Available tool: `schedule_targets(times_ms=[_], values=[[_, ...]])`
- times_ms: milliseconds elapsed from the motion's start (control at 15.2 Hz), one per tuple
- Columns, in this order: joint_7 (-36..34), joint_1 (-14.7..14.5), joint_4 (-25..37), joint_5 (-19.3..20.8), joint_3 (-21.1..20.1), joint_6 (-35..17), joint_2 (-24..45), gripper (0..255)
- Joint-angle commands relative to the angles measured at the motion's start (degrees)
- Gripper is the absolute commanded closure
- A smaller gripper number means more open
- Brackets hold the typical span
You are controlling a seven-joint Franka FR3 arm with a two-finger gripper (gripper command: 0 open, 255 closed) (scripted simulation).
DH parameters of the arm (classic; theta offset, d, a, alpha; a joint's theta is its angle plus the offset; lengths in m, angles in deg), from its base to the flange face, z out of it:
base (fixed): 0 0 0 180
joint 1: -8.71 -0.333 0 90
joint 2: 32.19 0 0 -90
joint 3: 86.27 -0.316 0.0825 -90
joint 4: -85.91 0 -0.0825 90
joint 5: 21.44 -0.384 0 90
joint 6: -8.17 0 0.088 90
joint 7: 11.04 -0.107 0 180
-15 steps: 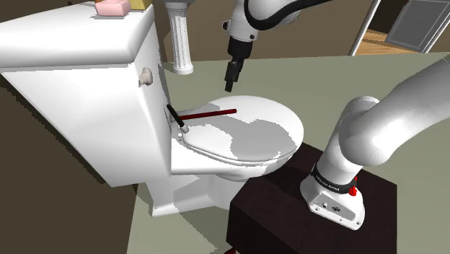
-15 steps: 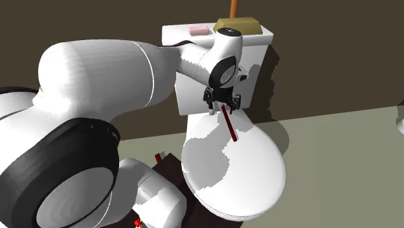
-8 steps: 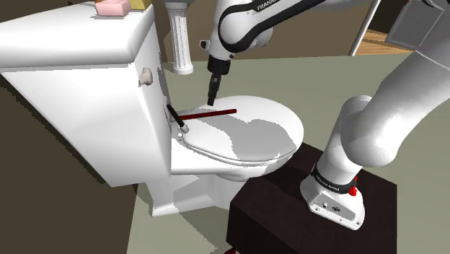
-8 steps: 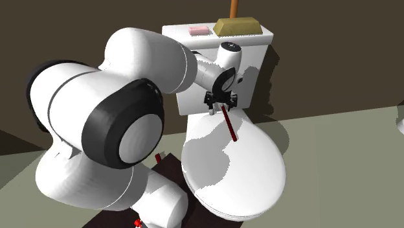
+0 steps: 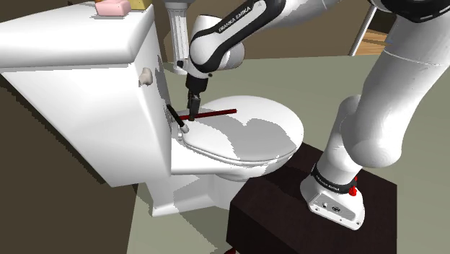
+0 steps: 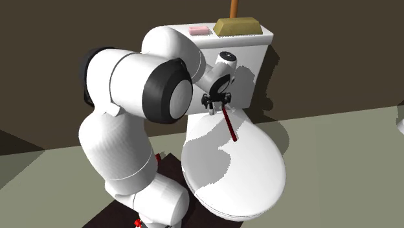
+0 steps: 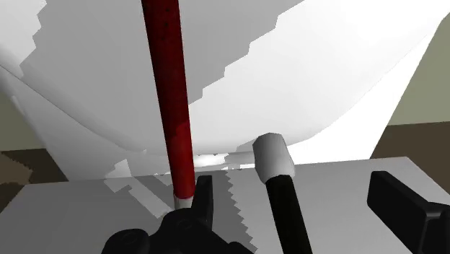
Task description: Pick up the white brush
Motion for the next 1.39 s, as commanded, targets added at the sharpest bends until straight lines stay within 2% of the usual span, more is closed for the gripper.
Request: schedule_targets(times_ms=[0, 660, 726, 1320], values=[[4.3, -0.9, 2.5, -2.4, -0.8, -1.4, 3.8, 0], [8.8, -1.0, 1.9, -6.0, -1.8, -6.9, 9.1, 0], [8.6, -1.1, 2.0, -5.9, -1.8, -6.9, 9.1, 255], [8.8, -1.0, 1.9, -6.0, -1.8, -6.9, 9.1, 255]])
